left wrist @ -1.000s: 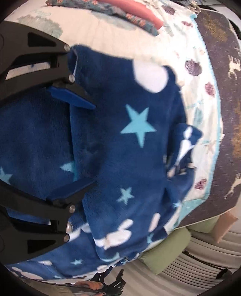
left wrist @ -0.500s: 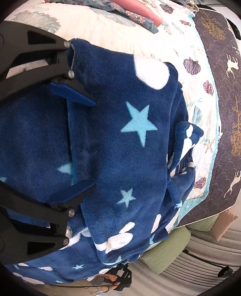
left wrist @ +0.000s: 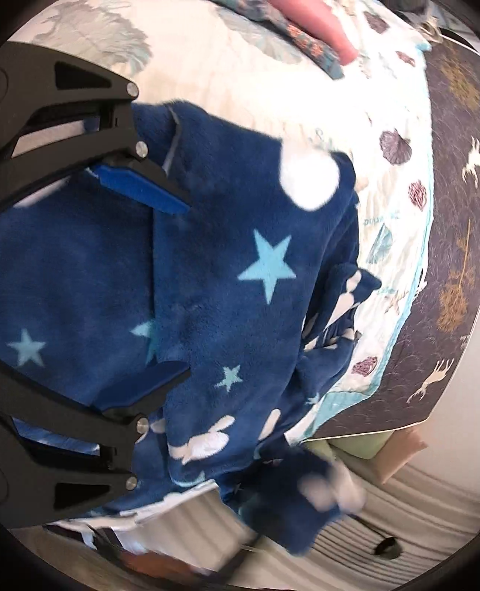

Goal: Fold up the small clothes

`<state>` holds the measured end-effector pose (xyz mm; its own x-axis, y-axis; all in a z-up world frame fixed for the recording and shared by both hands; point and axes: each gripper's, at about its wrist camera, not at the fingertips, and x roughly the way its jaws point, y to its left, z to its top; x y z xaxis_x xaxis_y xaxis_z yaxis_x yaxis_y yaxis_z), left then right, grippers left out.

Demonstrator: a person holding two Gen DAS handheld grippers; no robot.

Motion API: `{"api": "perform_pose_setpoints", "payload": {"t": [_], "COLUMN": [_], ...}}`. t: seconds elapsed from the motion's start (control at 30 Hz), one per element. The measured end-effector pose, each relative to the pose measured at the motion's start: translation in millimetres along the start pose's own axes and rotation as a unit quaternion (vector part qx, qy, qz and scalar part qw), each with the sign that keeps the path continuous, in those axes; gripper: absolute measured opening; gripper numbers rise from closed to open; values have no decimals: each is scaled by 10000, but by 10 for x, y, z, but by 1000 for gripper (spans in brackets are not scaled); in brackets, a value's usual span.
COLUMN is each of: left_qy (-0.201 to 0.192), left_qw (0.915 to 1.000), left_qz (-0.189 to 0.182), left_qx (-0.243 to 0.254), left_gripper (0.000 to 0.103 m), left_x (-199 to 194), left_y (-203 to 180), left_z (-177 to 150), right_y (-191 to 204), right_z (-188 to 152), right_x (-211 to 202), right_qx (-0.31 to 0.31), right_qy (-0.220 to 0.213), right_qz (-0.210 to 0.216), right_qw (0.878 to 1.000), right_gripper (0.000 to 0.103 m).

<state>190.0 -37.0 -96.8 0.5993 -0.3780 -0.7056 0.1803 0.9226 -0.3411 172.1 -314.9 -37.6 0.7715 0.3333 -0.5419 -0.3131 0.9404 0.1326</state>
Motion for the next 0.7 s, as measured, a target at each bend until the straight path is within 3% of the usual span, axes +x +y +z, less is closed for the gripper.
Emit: {"api": "perform_pose_setpoints", "payload": {"t": [0.03, 0.1, 0.17, 0.27, 0.43, 0.53, 0.6, 0.63, 0.67, 0.7], "left_qy": [12, 42, 12, -14, 200, 495, 706, 800, 921, 922], "left_qw": [10000, 9999, 9999, 9994, 9932, 9932, 9931, 9925, 9918, 9918], "left_qz": [-6, -61, -123, -314, -1146, -1018, -891, -891, -869, -882], "left_qx": [-47, -100, -103, -148, -1, 267, 280, 257, 176, 103], "left_gripper": [83, 83, 83, 82, 77, 75, 58, 33, 17, 17], "left_x": [-30, -108, -153, -179, -48, 231, 447, 516, 618, 633], "left_y": [22, 68, 83, 43, -367, -700, -802, -808, -824, -827], "left_z": [-8, -37, -41, -7, 140, 208, 229, 232, 237, 244], "right_y": [289, 713, 822, 662, -1, -299, -400, -425, -459, -496], "right_z": [-126, -444, -654, -773, -781, -857, -945, -974, -988, -1006], "right_x": [116, 244, 238, 124, -106, -209, -317, -352, -372, -410], "right_qx": [-380, -831, -786, -408, 568, 1178, 1376, 1408, 1430, 1441], "right_qy": [261, 580, 715, 694, 609, 625, 608, 589, 562, 539], "right_qz": [-16, 138, 347, 291, -301, -456, -496, -510, -530, -554], "right_qw": [9989, 9948, 9937, 9963, 9961, 9900, 9874, 9870, 9867, 9865], "right_gripper": [45, 48, 48, 48, 54, 55, 55, 55, 55, 56]}}
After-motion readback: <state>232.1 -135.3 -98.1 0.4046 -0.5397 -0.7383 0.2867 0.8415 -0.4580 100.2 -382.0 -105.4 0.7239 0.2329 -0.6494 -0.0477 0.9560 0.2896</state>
